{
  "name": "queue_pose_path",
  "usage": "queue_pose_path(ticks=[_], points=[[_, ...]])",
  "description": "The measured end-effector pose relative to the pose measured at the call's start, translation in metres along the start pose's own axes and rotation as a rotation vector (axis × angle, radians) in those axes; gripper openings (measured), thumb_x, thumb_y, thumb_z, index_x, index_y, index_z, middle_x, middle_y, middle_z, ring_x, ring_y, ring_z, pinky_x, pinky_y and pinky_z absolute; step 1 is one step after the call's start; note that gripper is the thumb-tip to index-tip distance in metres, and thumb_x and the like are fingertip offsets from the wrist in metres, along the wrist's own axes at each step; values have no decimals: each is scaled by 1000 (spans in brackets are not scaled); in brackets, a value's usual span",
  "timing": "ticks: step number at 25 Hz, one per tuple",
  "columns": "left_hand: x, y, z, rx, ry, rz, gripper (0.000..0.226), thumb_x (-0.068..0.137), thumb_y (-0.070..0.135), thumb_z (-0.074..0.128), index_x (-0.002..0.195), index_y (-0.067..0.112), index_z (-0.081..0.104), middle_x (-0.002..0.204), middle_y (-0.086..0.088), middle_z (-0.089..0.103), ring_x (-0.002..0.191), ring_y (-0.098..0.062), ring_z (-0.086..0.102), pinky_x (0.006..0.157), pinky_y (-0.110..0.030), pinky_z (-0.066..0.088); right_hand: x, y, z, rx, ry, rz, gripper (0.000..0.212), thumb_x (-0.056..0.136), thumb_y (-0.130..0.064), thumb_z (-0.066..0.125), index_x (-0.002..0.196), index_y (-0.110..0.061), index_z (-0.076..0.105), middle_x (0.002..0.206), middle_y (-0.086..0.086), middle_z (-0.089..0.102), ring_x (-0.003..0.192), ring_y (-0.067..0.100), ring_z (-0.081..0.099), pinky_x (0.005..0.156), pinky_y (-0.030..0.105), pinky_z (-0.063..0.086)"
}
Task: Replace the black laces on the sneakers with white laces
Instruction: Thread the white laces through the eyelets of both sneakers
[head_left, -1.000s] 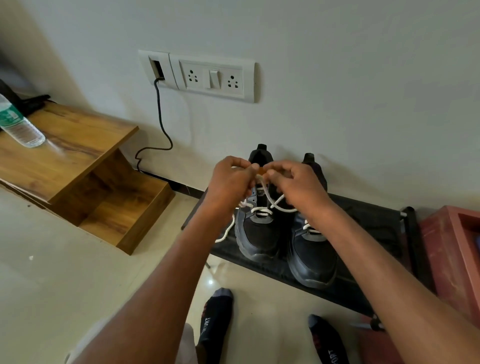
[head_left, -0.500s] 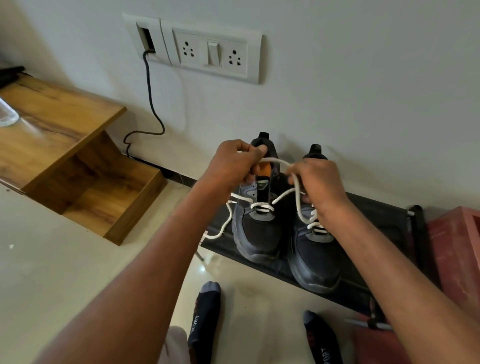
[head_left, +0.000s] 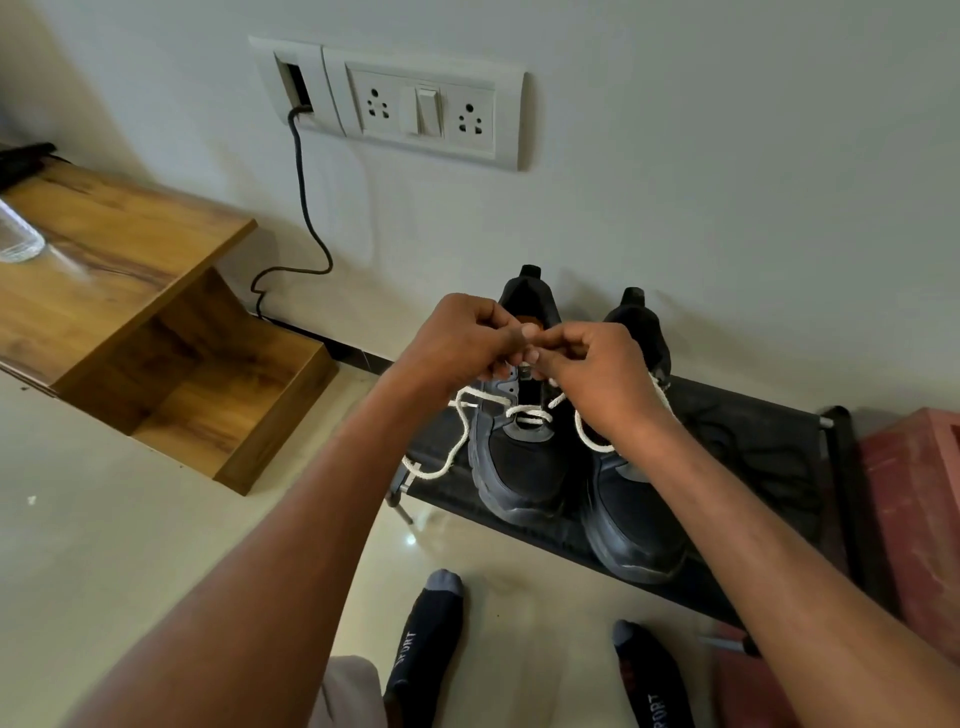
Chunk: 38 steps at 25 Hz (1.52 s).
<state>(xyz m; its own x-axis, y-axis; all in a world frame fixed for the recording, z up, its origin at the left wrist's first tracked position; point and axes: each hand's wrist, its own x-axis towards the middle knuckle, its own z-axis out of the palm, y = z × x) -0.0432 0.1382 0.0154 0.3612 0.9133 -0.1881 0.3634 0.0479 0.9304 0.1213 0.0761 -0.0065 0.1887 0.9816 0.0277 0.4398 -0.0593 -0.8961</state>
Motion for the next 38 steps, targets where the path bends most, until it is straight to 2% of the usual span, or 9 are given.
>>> queue_pose_path(ticks=[4,7,11,15,21,27,30,33,38], points=[[0,-6,-1,-7,-11,6,7,95,5,72,92,-1,73,78,-14,77,70,-23,73,66,-28,57,1,5,-1,-211,21,-3,15,98,-18,68,104,-25,80,67,-7,69,53,4,58,54,21,46],[1,-8,2,75,-13,14,5,94,1,71,90,3,73,71,-7,76,64,-20,71,64,-30,59,-6,6,-1,-366,-28,-65,16,99,-29,70,111,-30,80,72,-13,68,59,5,60,61,27,52],[0,-8,8,564,51,120,49,84,-5,53,103,33,78,58,7,56,51,-12,54,52,-27,46,-7,7,-1,-455,-12,-59,18,98,-35,71,114,-33,80,91,-8,79,76,10,71,76,33,62],[-3,-13,6,707,-65,88,63,92,-3,51,130,44,67,67,13,54,57,-10,50,52,-25,36,-9,7,2,-613,-18,-85,22,101,-31,65,118,-36,79,93,-6,79,65,11,59,67,28,56],[-2,-14,1,695,-96,51,58,88,-5,54,125,38,63,90,-1,69,83,-26,66,55,-27,42,-8,9,20,-577,33,-21,18,97,-28,66,104,-34,82,88,-8,77,72,16,68,67,35,61],[-1,-18,-4,642,-76,25,56,88,-6,53,122,36,64,83,-5,68,68,-19,57,50,-25,40,-5,7,34,-528,41,63,16,95,-23,68,96,-30,82,81,-7,74,70,19,69,59,32,58],[-1,-20,-8,615,-94,28,55,89,-6,53,122,37,64,88,-10,70,68,-19,56,57,-33,45,-6,3,32,-672,107,45,12,95,-24,68,98,-26,79,80,-1,71,68,23,64,59,32,52],[0,-22,-10,592,-103,32,56,89,-6,52,122,37,63,79,-4,66,61,-16,53,53,-29,44,-12,3,36,-771,144,11,9,96,-25,68,98,-23,77,79,-1,68,66,23,58,60,32,49],[-1,-21,-10,564,-104,31,60,87,-7,53,128,37,59,85,-8,69,63,-17,57,56,-32,50,-6,8,36,-408,18,160,17,95,-29,69,103,-37,81,89,-11,77,80,18,71,72,39,62]])
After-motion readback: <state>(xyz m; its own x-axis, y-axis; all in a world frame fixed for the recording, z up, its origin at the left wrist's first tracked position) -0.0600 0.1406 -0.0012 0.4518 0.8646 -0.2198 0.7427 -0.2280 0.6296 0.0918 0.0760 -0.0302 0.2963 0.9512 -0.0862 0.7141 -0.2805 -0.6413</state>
